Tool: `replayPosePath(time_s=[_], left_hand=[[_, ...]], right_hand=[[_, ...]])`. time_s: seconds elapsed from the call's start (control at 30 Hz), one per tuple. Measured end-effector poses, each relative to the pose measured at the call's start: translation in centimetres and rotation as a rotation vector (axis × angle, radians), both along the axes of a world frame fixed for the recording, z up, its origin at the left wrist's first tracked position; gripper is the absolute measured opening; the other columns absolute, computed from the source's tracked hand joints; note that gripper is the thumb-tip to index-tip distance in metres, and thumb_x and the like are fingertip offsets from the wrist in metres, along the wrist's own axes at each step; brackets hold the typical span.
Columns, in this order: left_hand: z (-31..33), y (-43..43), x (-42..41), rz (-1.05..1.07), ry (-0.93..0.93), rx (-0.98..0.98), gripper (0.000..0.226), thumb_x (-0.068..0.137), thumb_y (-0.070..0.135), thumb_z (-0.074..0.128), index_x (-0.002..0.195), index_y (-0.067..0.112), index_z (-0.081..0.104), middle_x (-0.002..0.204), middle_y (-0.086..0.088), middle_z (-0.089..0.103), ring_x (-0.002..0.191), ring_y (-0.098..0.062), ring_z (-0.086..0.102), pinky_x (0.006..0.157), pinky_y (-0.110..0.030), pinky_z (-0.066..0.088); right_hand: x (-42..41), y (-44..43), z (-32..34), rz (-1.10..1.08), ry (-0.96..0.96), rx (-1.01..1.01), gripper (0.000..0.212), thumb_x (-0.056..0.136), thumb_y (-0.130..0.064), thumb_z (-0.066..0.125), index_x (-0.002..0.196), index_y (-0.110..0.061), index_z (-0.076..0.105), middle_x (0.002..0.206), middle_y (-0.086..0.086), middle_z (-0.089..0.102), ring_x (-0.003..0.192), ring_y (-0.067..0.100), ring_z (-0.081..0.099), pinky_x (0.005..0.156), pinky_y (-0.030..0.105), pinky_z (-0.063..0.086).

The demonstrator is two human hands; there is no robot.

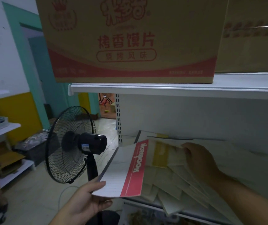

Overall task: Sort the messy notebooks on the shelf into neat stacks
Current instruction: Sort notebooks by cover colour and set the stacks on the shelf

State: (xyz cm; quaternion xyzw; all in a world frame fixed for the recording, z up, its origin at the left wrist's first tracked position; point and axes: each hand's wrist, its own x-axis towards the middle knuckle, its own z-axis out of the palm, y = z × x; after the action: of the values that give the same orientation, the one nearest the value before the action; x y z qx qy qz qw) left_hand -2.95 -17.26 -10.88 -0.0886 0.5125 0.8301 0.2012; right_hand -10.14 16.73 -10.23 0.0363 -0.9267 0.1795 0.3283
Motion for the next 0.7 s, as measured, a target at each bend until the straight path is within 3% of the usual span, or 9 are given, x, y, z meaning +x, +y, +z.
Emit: replayPosePath(time_s=[0.07, 0.17, 0.23, 0.3, 0.33, 0.43, 0.53, 0.7], left_hand=[[0.0, -0.5, 0.2, -0.014, 0.011, 0.013, 0.040, 0.073, 0.001, 0.052, 0.110, 0.009, 0.064, 0.076, -0.019, 0.066, 0.052, -0.031, 0.063, 0.043, -0.032, 0.054], [0.1, -0.5, 0.5, -0.058, 0.008, -0.012, 0.041, 0.074, 0.000, 0.051, 0.113, 0.008, 0.062, 0.074, -0.021, 0.066, 0.051, -0.033, 0.062, 0.037, -0.031, 0.051], [0.1, 0.0, 0.6, -0.062, -0.005, -0.020, 0.036, 0.080, 0.007, 0.052, 0.115, 0.005, 0.059, 0.071, -0.021, 0.065, 0.051, -0.033, 0.062, 0.036, -0.031, 0.050], [0.3, 0.6, 0.4, -0.053, -0.037, -0.013, 0.032, 0.089, 0.024, 0.051, 0.110, 0.002, 0.060, 0.068, -0.020, 0.063, 0.050, -0.032, 0.062, 0.036, -0.030, 0.050], [0.2, 0.8, 0.3, -0.047, -0.056, 0.000, 0.037, 0.090, 0.033, 0.049, 0.104, 0.002, 0.063, 0.068, -0.020, 0.063, 0.050, -0.031, 0.062, 0.037, -0.030, 0.050], [0.1, 1.2, -0.1, -0.029, -0.072, 0.027, 0.047, 0.084, 0.047, 0.050, 0.084, 0.004, 0.070, 0.071, -0.019, 0.063, 0.053, -0.029, 0.061, 0.042, -0.029, 0.050], [0.1, 1.1, 0.0, -0.050, -0.063, 0.003, 0.039, 0.081, 0.037, 0.056, 0.085, 0.001, 0.070, 0.070, -0.020, 0.062, 0.054, -0.030, 0.062, 0.042, -0.031, 0.052], [0.4, 0.9, 0.5, -0.132, -0.040, -0.049, 0.027, 0.078, 0.005, 0.057, 0.105, -0.002, 0.059, 0.072, -0.023, 0.066, 0.061, -0.037, 0.063, 0.042, -0.035, 0.055]], right_hand=[[0.0, 0.5, 0.7, -0.046, 0.058, -0.083, 0.019, 0.090, -0.004, 0.050, 0.092, 0.000, 0.069, 0.084, 0.020, 0.070, 0.075, 0.035, 0.067, 0.068, 0.038, 0.051], [0.4, 1.1, 1.8, -0.037, 0.188, -0.172, 0.029, 0.092, -0.016, 0.042, 0.092, 0.001, 0.065, 0.084, 0.020, 0.069, 0.072, 0.032, 0.065, 0.064, 0.027, 0.043], [1.3, 0.0, 2.2, 0.105, 0.259, -0.171, 0.042, 0.098, -0.030, 0.035, 0.096, -0.001, 0.065, 0.090, 0.014, 0.069, 0.083, 0.025, 0.062, 0.073, 0.025, 0.042], [2.2, -2.0, 2.2, 0.315, 0.261, -0.076, 0.043, 0.099, -0.035, 0.033, 0.100, -0.008, 0.067, 0.097, 0.002, 0.066, 0.094, 0.014, 0.055, 0.095, 0.026, 0.035], [2.4, -2.7, 2.0, 0.412, 0.247, 0.001, 0.037, 0.098, -0.031, 0.035, 0.102, -0.012, 0.067, 0.102, -0.002, 0.064, 0.097, 0.013, 0.052, 0.098, 0.025, 0.034], [2.5, -4.2, 1.0, 0.610, 0.177, 0.199, 0.034, 0.100, -0.030, 0.033, 0.105, -0.018, 0.064, 0.108, -0.006, 0.061, 0.098, 0.014, 0.054, 0.088, 0.023, 0.039], [2.2, -4.4, 0.0, 0.686, 0.118, 0.241, 0.027, 0.100, -0.031, 0.033, 0.102, -0.023, 0.059, 0.100, -0.001, 0.069, 0.089, 0.019, 0.063, 0.079, 0.026, 0.048], [1.1, -5.0, -0.8, 0.636, 0.084, 0.304, 0.021, 0.084, -0.020, 0.053, 0.088, -0.021, 0.074, 0.096, -0.003, 0.072, 0.091, 0.011, 0.056, 0.078, 0.021, 0.044]])
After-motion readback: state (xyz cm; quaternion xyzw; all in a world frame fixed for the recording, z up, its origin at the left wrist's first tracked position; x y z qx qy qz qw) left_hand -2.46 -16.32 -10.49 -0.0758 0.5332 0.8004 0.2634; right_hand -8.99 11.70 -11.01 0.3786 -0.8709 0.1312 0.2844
